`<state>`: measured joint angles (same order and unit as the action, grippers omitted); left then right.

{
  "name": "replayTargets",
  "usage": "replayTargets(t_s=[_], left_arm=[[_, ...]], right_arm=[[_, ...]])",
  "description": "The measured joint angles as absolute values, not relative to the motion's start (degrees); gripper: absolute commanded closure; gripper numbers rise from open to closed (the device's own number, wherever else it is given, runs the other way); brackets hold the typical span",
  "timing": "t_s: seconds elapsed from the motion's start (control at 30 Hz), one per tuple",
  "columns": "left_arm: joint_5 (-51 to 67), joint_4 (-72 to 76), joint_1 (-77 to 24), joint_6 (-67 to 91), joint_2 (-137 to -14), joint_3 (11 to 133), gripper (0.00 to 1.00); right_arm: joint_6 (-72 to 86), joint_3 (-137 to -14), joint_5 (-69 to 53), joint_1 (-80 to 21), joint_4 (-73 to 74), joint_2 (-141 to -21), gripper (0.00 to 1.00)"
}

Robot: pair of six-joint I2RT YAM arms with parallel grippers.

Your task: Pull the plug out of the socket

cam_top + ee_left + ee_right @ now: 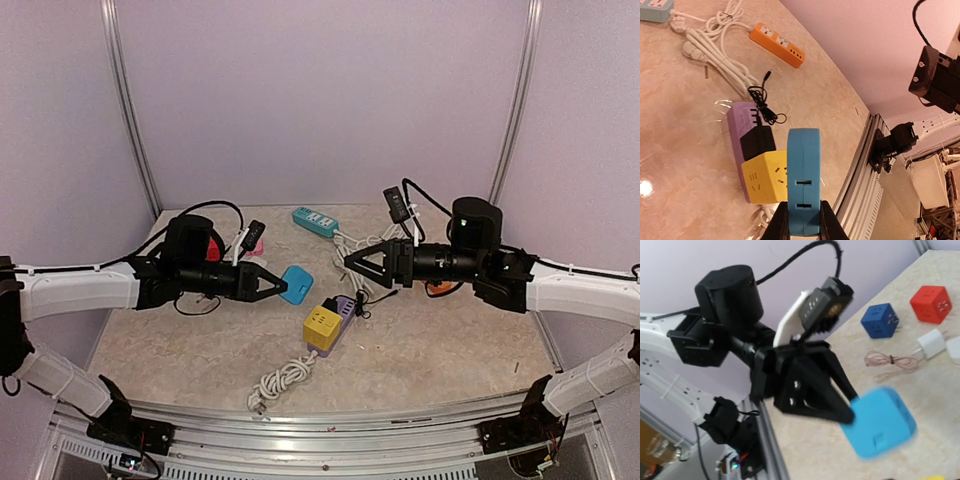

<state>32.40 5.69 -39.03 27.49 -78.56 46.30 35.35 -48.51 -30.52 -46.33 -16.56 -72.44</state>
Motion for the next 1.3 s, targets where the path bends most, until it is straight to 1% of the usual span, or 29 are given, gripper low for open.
replayTargets(t_s=[0.1,0.23,0.27,0.3,0.47,0.67,0.77,0.87,1.07,1.3], left_arm=[[30.4,3.4,-34.6,28.6,-75.1,44.2,1.0],[27.5,0.9,-27.4,30.3,-70.0,42.0,1.0],[27.1,0.5,-25.8,30.7,-69.2,41.3,1.0],[26.9,0.4,-23.5,31.4,-68.1,40.2,1.0],[25.2,-2.7,-14.2,33.7,-64.5,34.9,1.0],[26.1,-3.8,-13.2,33.6,-66.0,34.6,1.0],[26.7,-3.4,-13.6,33.5,-70.4,35.1,1.0],[26.7,-3.2,-15.0,33.2,-76.0,36.7,1.0],[26.9,-2.0,-18.7,33.2,-86.9,43.1,1.0],[26.9,-0.1,-19.7,33.6,-96.6,47.1,1.0]], right_arm=[[33.7,-48.9,-29.2,-46.3,-14.6,-72.1,0.25],[31.4,-48.9,-27.3,-46.2,-10.5,-72.1,0.1],[30.8,-48.9,-26.9,-46.2,-9.6,-72.0,0.02],[29.9,-48.9,-26.1,-46.2,-8.5,-72.0,0.01],[25.8,-48.9,-22.2,-46.2,-3.7,-71.6,0.0],[22.9,-49.8,-14.4,-46.2,1.5,-71.5,0.0],[22.5,-49.8,-9.8,-46.1,2.5,-71.3,0.0],[21.6,-49.9,-8.1,-45.3,4.1,-71.4,0.0],[21.3,-49.9,-10.2,-43.2,4.6,-71.7,0.0],[21.3,-49.8,-12.0,-42.3,4.6,-72.4,0.0]])
